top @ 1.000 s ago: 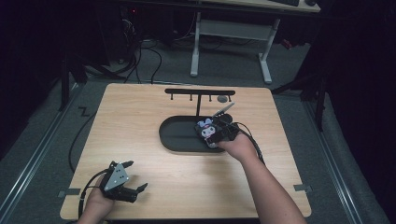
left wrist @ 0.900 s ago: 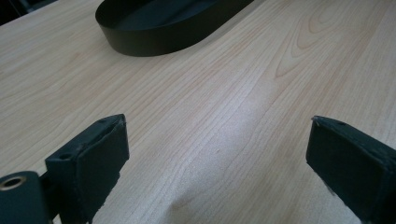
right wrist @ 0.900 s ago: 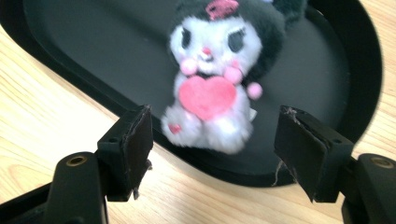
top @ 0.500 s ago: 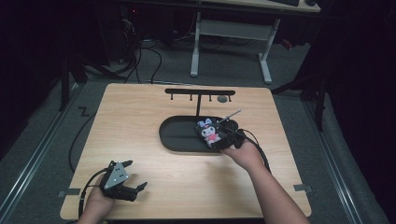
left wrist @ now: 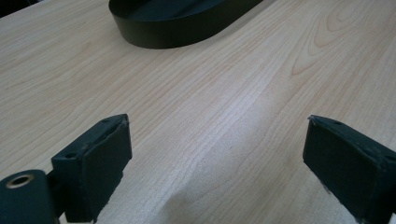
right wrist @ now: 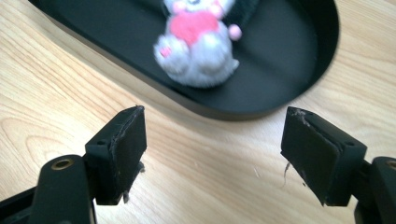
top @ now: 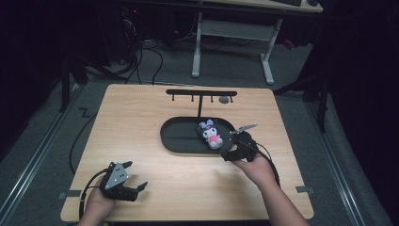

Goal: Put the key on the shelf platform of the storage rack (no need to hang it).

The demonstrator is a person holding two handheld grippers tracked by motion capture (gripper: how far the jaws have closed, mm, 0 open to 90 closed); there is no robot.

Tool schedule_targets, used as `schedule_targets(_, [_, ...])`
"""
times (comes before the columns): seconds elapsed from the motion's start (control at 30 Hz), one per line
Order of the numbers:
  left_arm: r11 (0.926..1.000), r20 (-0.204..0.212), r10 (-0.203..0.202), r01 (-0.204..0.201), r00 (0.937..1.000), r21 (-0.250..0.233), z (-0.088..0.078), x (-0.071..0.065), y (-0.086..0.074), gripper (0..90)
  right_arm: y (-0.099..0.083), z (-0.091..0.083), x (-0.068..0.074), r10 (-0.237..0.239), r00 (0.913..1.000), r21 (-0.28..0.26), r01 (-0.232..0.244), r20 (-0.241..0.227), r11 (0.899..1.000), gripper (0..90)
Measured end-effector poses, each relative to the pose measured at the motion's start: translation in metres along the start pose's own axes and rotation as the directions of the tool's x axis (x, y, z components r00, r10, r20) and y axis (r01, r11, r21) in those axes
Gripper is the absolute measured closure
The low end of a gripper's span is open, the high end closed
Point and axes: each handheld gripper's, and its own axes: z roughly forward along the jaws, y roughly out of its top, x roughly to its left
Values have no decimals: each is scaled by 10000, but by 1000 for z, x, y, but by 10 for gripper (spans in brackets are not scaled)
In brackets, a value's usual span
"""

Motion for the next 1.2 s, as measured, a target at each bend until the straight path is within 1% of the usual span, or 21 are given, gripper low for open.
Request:
schedule_targets(0.07, [9999,-78,-136,136,9999,-13,0,1,0,114,-9,-4,-3,56,10000,-358,-55,28,9993,215])
schedule_targets(0.17, [10000,-114,-6,7,9999,87,1,0,0,117,-24,-9,-6,245,9997,-857,-244,0,9960,210])
schedule_targets(0.23, [9999,-157,-64,65,9999,77,1,1,0,114,-35,-12,-8,234,9997,-1145,-227,48,9932,210])
schedule_targets(0.33, [9999,-170,-104,105,9998,43,0,1,0,106,-53,-15,-10,232,9996,-1597,-208,131,9869,205])
schedule_targets(0.4, [10000,-127,-42,42,9999,55,-1,0,0,97,-64,-16,-10,361,9993,-1825,-339,89,9826,205])
schedule_targets(0.47, [9999,-166,-121,121,9998,24,-1,1,0,92,-75,-17,-10,394,9992,-2000,-369,85,9791,206])
schedule_targets(0.57, [9999,-154,-130,130,9998,-3,-1,1,0,92,-93,-19,-5,273,9993,-2514,-196,272,9677,205])
schedule_targets(0.6, [9999,-145,-101,101,9998,11,-1,0,0,92,-103,-20,-2,242,9987,-2849,-101,459,9585,200])
schedule_targets(0.63, [9999,-128,-104,104,9999,11,-1,0,0,91,-112,-21,2,204,9971,-3240,44,731,9460,195])
schedule_targets(0.67, [9999,-111,-141,141,9998,-7,0,0,0,91,-122,-21,6,375,9932,-3700,58,1099,9290,206])
schedule_targets(0.7, [9998,-94,-190,189,9998,-34,0,0,1,91,-136,-19,11,446,9854,-4434,333,1640,8957,243])
schedule_targets(0.73, [9998,-81,-202,201,9998,-51,0,0,2,91,-142,-19,13,266,9838,-4367,545,1774,8980,227])
schedule_targets(0.77, [9999,-63,-116,116,9999,-75,0,-1,2,92,-139,-21,13,223,9881,-4164,436,1521,9081,182])
schedule_targets(0.83, [9999,8,159,-159,9999,27,2,-4,3,92,-138,-24,12,334,9873,-4517,410,1555,8912,179])
schedule_targets(0.87, [9996,4,240,-240,9997,117,3,-5,3,91,-137,-24,10,568,9881,-4575,152,1431,8891,178])
schedule_targets(0.9, [9996,4,222,-222,9998,150,3,-5,3,91,-136,-24,8,737,9910,-4668,-132,1116,8843,177])
schedule_targets(0.93, [9997,46,191,-191,9998,127,3,-6,4,91,-136,-24,8,785,9918,-4726,-216,1009,8810,177])
schedule_targets(1.0, [9996,83,266,-266,9996,77,2,-7,4,90,-135,-22,9,633,9916,-4650,-36,1128,8853,177])
schedule_targets(1.03, [9994,106,332,-332,9994,80,1,-7,3,89,-135,-21,9,583,9922,-4544,-18,1103,8908,177])
schedule_targets(1.1, [9995,113,276,-278,9996,121,1,-6,1,86,-135,-19,9,654,9929,-4461,-145,989,8948,177])
schedule_targets(1.2, [9998,112,166,-167,9998,98,0,-4,0,89,-132,-18,9,619,9923,-4507,-71,1069,8927,177])
